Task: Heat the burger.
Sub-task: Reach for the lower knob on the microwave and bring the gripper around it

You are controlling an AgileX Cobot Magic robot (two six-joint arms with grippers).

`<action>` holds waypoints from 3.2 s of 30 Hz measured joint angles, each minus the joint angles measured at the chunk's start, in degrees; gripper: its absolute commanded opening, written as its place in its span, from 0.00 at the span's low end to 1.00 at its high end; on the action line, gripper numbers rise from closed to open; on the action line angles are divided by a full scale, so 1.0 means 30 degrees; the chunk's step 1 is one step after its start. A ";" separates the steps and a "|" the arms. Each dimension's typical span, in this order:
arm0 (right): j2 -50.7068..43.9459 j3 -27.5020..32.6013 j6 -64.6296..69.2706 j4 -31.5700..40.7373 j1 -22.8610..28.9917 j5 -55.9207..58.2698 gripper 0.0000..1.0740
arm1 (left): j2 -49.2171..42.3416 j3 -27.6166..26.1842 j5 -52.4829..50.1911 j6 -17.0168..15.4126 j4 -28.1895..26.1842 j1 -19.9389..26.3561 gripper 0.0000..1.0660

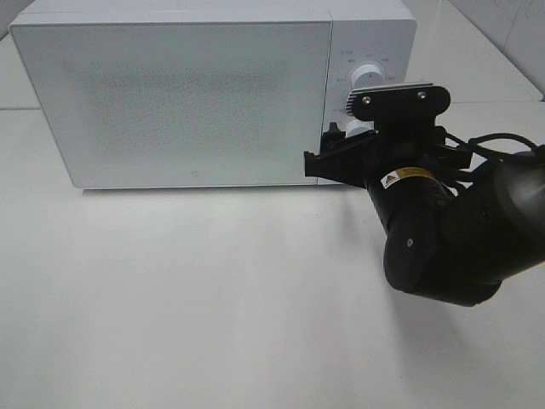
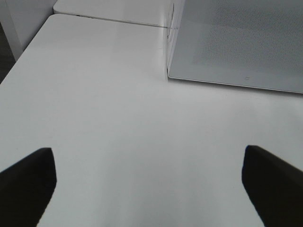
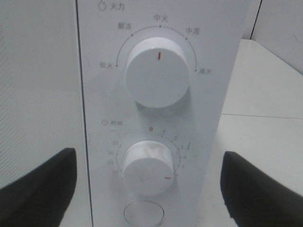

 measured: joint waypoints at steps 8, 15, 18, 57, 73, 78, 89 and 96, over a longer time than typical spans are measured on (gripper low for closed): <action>0.0917 -0.0859 0.0516 -0.0535 -0.0688 0.0172 0.75 | 0.0000 0.0000 0.0000 0.0000 0.0000 0.0000 0.94; 0.1585 -0.1509 0.0917 -0.1108 -0.1337 0.0535 0.73 | 0.0000 0.0000 0.0000 0.0000 0.0000 0.0000 0.94; 0.1967 -0.1910 0.1012 -0.1432 -0.1356 0.0630 0.73 | 0.0000 0.0000 0.0000 0.0000 0.0000 0.0000 0.94; 0.2769 -0.2750 0.1337 -0.1509 -0.1929 0.1662 0.06 | 0.0000 0.0000 0.0000 0.0000 0.0000 0.0000 0.94; 0.2922 -0.2674 0.3037 -0.2101 -0.1986 0.1280 0.01 | 0.0000 0.0000 0.0000 0.0000 0.0000 0.0000 0.94; 0.2960 -0.2559 0.5634 -0.2636 -0.2024 0.1089 0.01 | 0.0000 0.0000 0.0000 0.0000 0.0000 0.0000 0.94; 0.2979 -0.2311 1.6081 -0.3591 -0.2196 0.0879 0.01 | 0.0000 0.0000 0.0000 0.0000 0.0000 0.0000 0.94; 0.3037 -0.2254 2.2899 -0.3782 -0.2196 0.0726 0.01 | 0.0000 0.0000 0.0000 0.0000 0.0000 0.0000 0.94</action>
